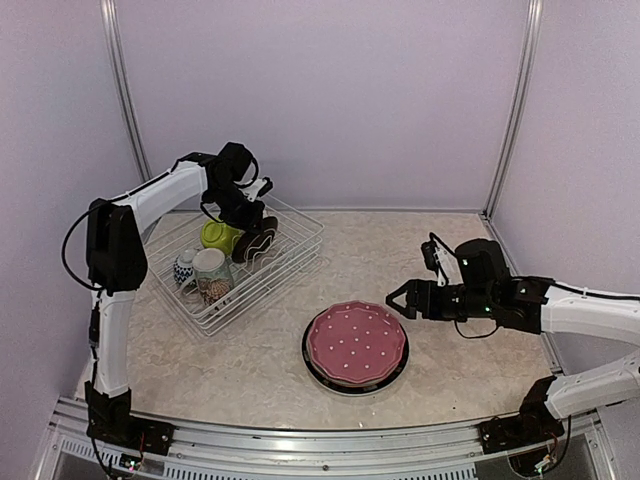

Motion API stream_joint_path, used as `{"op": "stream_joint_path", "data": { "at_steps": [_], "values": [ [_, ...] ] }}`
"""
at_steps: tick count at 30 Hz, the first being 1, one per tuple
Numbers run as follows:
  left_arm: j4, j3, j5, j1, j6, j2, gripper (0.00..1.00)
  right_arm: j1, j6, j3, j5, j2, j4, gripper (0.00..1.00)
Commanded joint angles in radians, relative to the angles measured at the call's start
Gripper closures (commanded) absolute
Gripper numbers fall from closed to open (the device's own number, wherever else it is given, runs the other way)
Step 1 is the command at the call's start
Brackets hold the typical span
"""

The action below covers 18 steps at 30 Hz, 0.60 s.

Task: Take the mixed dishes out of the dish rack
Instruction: Grab the plate from the dish rack.

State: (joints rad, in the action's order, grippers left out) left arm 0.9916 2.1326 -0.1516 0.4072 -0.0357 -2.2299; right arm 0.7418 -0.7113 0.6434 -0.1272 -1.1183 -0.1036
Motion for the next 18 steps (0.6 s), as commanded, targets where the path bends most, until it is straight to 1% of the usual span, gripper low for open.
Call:
{"op": "stream_joint_path", "data": {
  "at_steps": [1, 3, 5, 11, 18],
  "values": [
    [0.001, -0.020, 0.044, 0.014, -0.005, 0.011, 0.86, 0.012, -0.025, -0.033, -0.012, 0.004, 0.028, 0.16],
    [0.002, -0.021, 0.031, 0.017, -0.014, 0.015, 0.89, 0.014, -0.031, -0.040, -0.013, 0.008, 0.036, 0.16],
    [0.005, -0.018, 0.034, 0.021, -0.016, 0.019, 0.94, 0.017, -0.034, -0.043, -0.009, 0.012, 0.039, 0.16],
    [-0.001, -0.035, 0.057, 0.045, -0.039, 0.071, 0.99, 0.020, -0.050, -0.049, 0.015, 0.020, 0.033, 0.16],
    [-0.021, -0.077, 0.147, 0.082, -0.071, 0.165, 1.00, 0.020, -0.062, -0.037, 0.020, -0.006, 0.023, 0.16]
  ]
}}
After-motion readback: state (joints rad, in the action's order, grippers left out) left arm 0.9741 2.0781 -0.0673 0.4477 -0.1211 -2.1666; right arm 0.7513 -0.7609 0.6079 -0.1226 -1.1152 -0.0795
